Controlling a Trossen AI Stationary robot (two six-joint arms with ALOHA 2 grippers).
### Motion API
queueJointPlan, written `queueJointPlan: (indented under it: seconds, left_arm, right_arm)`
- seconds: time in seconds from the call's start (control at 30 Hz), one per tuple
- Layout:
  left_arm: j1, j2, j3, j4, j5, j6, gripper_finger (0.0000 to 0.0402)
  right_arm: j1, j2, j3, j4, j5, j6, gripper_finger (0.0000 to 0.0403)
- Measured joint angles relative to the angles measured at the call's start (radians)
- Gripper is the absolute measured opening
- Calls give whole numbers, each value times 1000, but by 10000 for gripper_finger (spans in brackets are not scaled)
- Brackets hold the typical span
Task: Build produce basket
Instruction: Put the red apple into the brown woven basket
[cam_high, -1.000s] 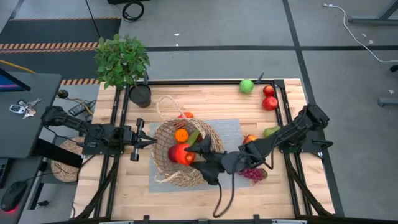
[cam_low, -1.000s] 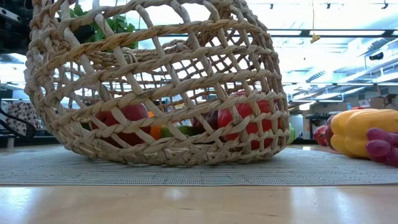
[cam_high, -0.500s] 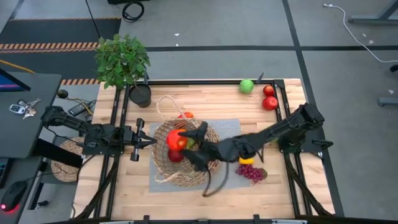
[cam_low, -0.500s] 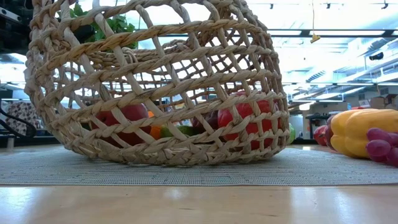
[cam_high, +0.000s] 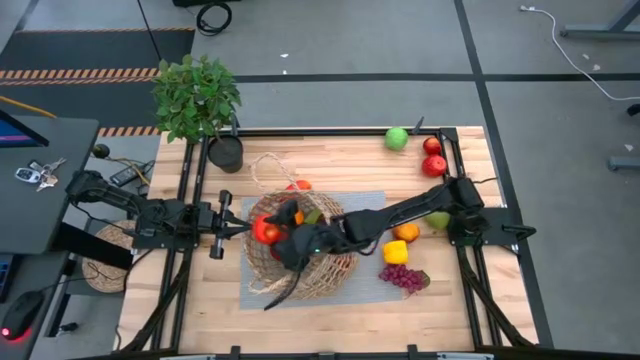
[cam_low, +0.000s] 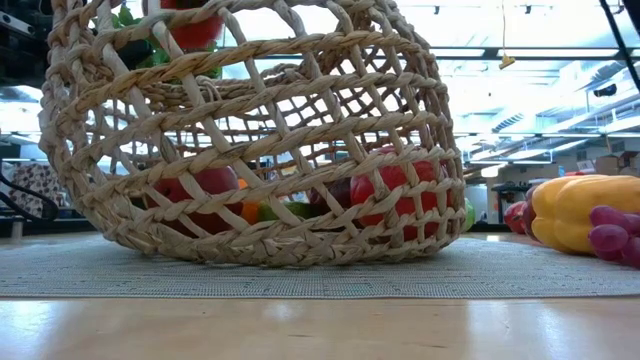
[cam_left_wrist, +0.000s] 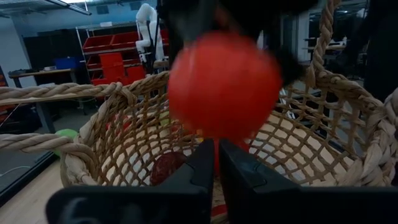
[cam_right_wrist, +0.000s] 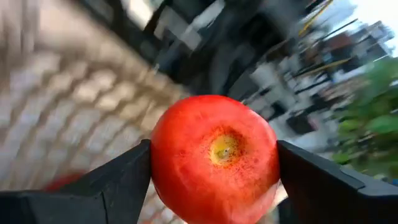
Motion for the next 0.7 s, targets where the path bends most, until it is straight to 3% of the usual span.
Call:
queueJointPlan:
  seconds: [0.17,0.4,0.7]
  left_arm:
    - [0,0,0,-1,0,0,31]
    - [0,0,0,-1,0,0,34]
    - [0,0,0,0,0,0,30]
  right_arm:
    - [-9,0,-3,-135,-5,35,330]
    - [-53,-7,-5,-298,-63,209,336]
    - [-82,-4,-5,-350,-161,311,394]
